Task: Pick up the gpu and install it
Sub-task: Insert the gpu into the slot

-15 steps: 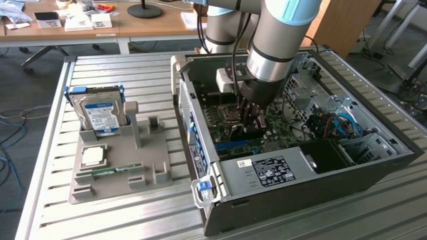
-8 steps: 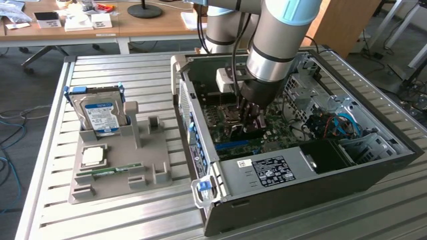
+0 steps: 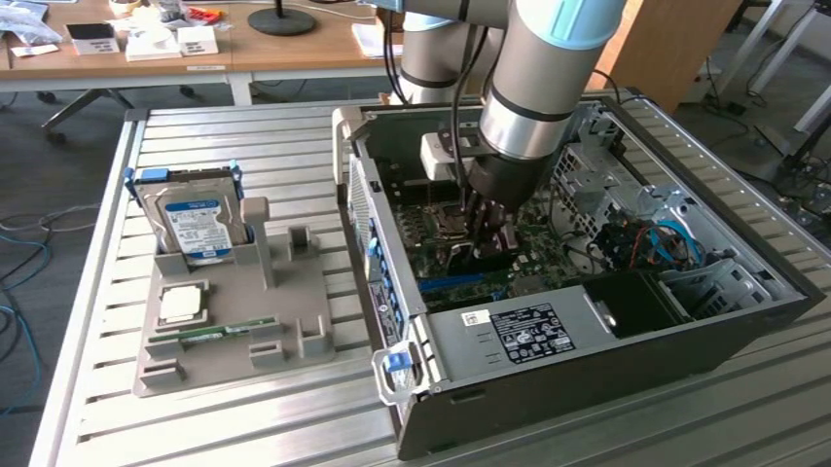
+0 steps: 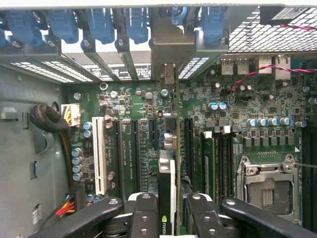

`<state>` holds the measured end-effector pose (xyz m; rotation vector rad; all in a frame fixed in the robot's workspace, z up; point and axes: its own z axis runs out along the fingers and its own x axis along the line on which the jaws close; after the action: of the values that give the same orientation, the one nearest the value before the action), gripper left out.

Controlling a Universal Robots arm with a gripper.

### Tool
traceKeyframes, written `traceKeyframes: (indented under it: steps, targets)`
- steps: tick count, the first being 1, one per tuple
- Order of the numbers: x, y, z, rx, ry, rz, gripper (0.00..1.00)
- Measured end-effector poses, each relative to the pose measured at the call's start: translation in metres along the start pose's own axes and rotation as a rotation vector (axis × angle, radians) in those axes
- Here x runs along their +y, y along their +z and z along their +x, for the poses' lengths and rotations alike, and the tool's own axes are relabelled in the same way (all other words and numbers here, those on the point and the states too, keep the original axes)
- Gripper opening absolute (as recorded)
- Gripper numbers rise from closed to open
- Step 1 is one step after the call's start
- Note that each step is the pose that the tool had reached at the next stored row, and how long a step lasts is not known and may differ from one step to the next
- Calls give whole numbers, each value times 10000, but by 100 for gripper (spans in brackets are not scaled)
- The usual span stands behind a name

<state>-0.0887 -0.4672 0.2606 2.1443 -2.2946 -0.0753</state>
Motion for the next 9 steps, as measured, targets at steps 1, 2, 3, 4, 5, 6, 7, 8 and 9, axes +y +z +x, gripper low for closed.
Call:
traceKeyframes:
  steps: [1, 2, 3, 4, 5, 6, 7, 8, 9]
  targets:
    - [0, 1, 0, 4, 0, 0, 27]
    - [0, 1, 0, 7, 0, 0, 27]
    - [-1, 2, 0, 11, 0, 0, 27]
    - [0, 4, 0, 10, 0, 1, 27]
    - [0, 6, -1, 10, 1, 1, 27]
    - [0, 8, -2, 9, 1, 2, 27]
    - [-1, 9, -3, 9, 0, 2, 27]
    - [0, 11, -5, 9, 1, 2, 27]
    - [0, 14, -7, 8, 0, 2, 27]
